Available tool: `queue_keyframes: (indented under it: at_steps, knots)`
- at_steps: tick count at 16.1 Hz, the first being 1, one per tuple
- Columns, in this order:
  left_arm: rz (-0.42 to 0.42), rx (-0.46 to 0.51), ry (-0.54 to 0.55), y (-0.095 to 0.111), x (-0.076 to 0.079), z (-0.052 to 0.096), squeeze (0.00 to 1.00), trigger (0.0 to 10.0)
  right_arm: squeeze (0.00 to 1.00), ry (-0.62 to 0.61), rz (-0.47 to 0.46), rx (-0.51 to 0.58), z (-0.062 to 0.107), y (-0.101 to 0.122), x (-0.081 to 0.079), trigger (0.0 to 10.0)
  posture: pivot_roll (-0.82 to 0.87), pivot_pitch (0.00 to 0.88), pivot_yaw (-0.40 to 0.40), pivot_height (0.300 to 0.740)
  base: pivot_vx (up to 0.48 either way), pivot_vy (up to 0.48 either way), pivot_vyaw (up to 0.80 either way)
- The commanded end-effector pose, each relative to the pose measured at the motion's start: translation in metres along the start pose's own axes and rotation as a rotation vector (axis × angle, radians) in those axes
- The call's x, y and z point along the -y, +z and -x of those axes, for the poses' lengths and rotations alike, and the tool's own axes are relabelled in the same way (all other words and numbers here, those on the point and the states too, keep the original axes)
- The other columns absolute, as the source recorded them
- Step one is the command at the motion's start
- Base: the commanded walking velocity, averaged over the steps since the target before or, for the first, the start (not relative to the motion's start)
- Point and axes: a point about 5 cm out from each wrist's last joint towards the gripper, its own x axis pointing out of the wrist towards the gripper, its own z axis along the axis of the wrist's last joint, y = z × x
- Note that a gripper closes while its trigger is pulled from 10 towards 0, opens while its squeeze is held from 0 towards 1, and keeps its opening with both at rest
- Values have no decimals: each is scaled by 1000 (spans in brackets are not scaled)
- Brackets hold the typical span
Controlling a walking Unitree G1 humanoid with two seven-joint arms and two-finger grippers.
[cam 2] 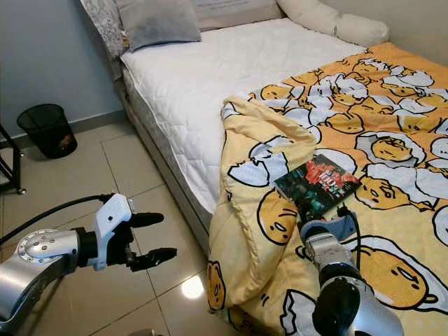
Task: Clean up the room
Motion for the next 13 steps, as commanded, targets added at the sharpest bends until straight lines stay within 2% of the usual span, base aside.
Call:
queue_keyframes:
  at_steps: [1, 2, 4, 9, 10, 11, 12, 13]
  knots:
    - [-13, 8, 7, 4, 0, 3, 761, 10000, 0, 32, -47, -23, -2, -8, -6, 10000, 85, 0, 35, 740, 0, 0, 0]
    - [-13, 9, 7, 4, 0, 3, 757, 10000, 0, 44, -63, -12, -2, -7, -7, 10000, 84, 0, 35, 740, 0, 0, 0]
    - [-16, 14, 11, 5, -1, 1, 761, 10000, 0, 111, -177, 34, -2, 2, -13, 10000, 82, 0, 35, 740, 0, 0, 0]
    - [-19, 20, 11, 5, -1, 0, 761, 10000, 0, 163, -160, 46, -2, 6, -19, 10000, 80, 0, 31, 740, 0, 0, 0]
    - [-21, 23, 12, 5, -1, 0, 765, 10000, 0, 175, -174, 70, -3, 8, -22, 6706, 84, 0, 29, 740, 0, 0, 0]
    - [-22, 24, 14, 5, -1, 1, 765, 10000, 0, 178, -175, 93, -3, 9, -23, 5137, 84, 0, 29, 740, 0, 0, 0]
    - [-22, 24, 14, 5, -1, 1, 761, 10000, 0, 177, -177, 101, -3, 10, -23, 4667, 86, 0, 29, 740, 0, 0, 0]
    - [-23, 23, 15, 5, 0, 1, 761, 10000, 0, 181, -189, 119, -3, 10, -24, 3255, 88, 0, 30, 740, 0, 0, 0]
